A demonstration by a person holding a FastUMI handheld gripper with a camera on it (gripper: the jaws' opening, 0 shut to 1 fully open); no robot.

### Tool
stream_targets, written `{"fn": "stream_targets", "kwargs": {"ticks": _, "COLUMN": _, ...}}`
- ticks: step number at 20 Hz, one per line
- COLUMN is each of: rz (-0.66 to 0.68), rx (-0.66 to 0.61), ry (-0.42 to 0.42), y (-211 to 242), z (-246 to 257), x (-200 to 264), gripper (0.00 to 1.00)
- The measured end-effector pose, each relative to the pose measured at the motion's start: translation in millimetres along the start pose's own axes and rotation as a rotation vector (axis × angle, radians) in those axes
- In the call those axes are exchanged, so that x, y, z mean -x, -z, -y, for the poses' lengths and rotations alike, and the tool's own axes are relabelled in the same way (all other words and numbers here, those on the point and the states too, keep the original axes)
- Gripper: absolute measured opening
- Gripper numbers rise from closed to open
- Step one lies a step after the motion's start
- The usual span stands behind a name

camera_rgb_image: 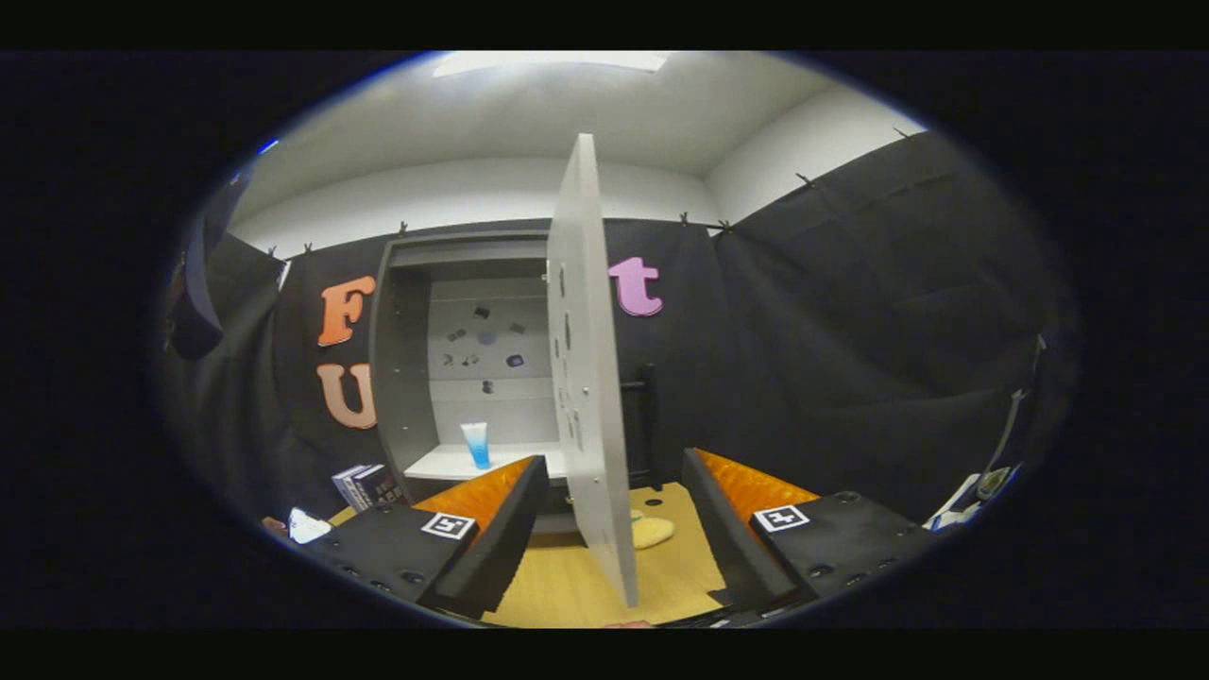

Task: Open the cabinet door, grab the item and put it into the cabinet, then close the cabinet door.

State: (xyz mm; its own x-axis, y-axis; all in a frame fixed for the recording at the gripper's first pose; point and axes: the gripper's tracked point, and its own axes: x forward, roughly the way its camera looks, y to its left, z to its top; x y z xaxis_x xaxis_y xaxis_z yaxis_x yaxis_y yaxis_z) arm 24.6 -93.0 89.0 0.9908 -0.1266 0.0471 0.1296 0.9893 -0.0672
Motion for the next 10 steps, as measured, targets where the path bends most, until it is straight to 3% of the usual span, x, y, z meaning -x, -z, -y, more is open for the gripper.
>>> {"fn": "stream_targets", "kwargs": {"ticks": 5, "rz": -0.037, "rx": 0.018, "ry": 0.099, "y": 7.9, "z": 70.2, "x": -38.0, "gripper": 0.92}}
{"fn": "stream_targets", "kwargs": {"ticks": 10, "rz": -0.062, "rx": -0.002, "ry": 0.103, "y": 17.3, "z": 92.2, "x": -85.7, "gripper": 0.96}}
